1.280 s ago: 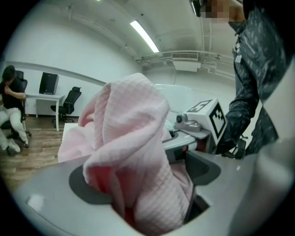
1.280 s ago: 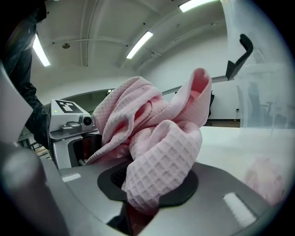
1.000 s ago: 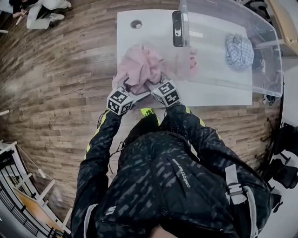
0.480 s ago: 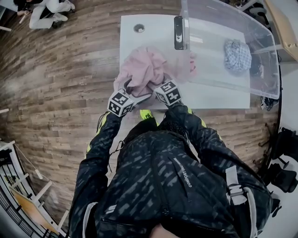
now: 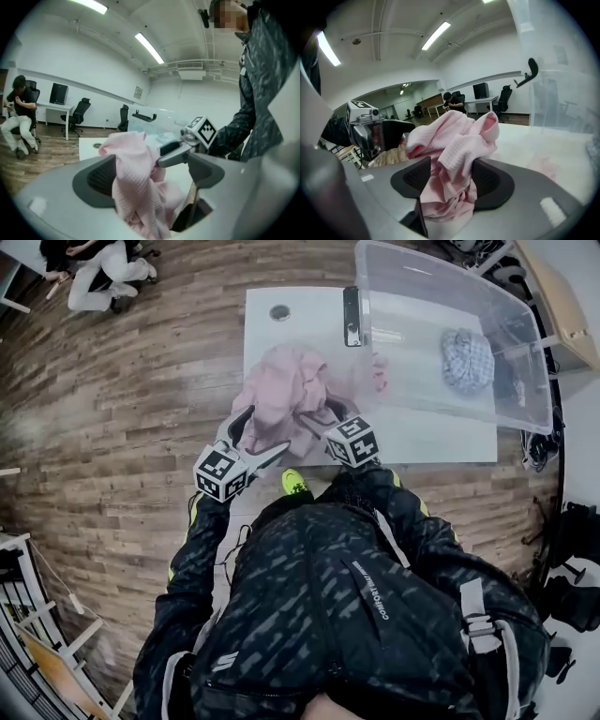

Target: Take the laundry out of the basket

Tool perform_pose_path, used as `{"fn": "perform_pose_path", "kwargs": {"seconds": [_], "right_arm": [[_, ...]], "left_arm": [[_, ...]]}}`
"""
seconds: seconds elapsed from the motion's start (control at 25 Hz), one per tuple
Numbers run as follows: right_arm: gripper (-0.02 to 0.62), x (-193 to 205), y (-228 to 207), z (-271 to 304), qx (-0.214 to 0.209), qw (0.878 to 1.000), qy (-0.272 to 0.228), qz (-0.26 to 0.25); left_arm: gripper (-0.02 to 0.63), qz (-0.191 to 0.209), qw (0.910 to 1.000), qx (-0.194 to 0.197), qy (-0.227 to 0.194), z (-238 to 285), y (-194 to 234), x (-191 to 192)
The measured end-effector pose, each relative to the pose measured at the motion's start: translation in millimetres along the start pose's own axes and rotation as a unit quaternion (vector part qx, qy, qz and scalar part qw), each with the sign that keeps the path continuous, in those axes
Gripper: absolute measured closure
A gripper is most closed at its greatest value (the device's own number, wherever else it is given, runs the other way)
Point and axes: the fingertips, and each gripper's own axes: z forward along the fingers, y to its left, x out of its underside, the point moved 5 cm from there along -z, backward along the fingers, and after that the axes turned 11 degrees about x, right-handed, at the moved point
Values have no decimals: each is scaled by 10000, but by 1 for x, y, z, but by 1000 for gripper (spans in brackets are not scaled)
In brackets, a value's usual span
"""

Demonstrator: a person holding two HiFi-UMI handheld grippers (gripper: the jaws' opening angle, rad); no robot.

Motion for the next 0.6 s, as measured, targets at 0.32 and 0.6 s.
{"fn": "perform_pose_path", "kwargs": {"seconds": [0.32,0.6], "right_arm": [[342,-40,20,-73,-25,9972,-733,-142],[388,-92,41,-101,-220,9880,-1460,-443]], "left_arm": [[275,479,9954,-72,-820,-25,-16,-60],[462,1139,9856,115,-1245,-29,-36,-115]]}}
